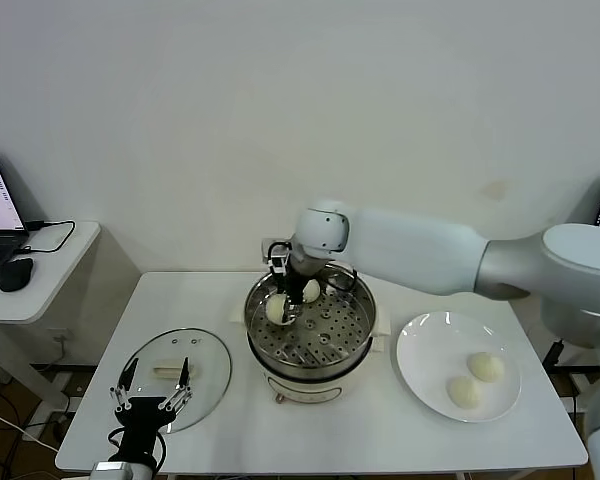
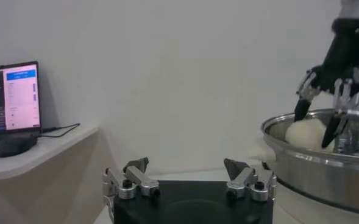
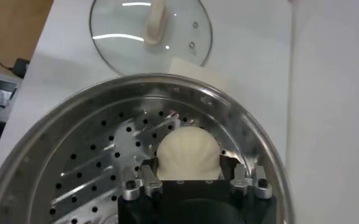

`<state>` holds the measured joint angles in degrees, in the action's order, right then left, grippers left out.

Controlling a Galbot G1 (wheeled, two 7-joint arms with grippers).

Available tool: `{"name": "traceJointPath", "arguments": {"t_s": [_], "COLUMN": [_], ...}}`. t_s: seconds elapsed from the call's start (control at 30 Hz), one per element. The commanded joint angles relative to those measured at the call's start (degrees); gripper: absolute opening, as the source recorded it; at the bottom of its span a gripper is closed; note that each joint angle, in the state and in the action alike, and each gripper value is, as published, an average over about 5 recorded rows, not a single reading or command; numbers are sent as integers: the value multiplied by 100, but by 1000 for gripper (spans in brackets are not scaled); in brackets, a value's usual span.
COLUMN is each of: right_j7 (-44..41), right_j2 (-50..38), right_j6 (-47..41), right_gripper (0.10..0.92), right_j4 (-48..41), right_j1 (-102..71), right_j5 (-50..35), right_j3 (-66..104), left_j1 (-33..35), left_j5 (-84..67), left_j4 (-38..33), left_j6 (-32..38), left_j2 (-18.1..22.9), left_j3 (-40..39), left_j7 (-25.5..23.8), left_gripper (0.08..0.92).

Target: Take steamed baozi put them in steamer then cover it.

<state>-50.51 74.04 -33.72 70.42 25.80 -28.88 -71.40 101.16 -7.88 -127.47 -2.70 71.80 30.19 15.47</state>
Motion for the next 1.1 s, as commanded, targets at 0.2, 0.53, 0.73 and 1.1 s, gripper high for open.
{"name": "traceJointPath", "arguments": {"t_s": [0.2,0.53,0.73,1.1], "right_j7": [-166,-903,-1120,-1473], "right_j2": [-153,-2107,-3558,-5671], "right_j6": [-15,425,741,1546], "right_gripper": [810,823,823,823], "right_j4": [117,1578,2547,3083], "right_j1": [341,1785,2097,699], "right_j5": [113,228,689,1974], "right_j3": [43,-341,-665,182], "left_j1": [-3,-37,-3,114], "left_j5": [1,-65,-57,8], "left_j4": [-36,-83,-111,-121], "left_j6": [1,-1,0,11], "left_j2": [-9,-83,-119,-117], "left_j3": [0,-10,-25,-52], "left_j7": [1,-3,-2,-3], "left_gripper": [823,823,823,823]}}
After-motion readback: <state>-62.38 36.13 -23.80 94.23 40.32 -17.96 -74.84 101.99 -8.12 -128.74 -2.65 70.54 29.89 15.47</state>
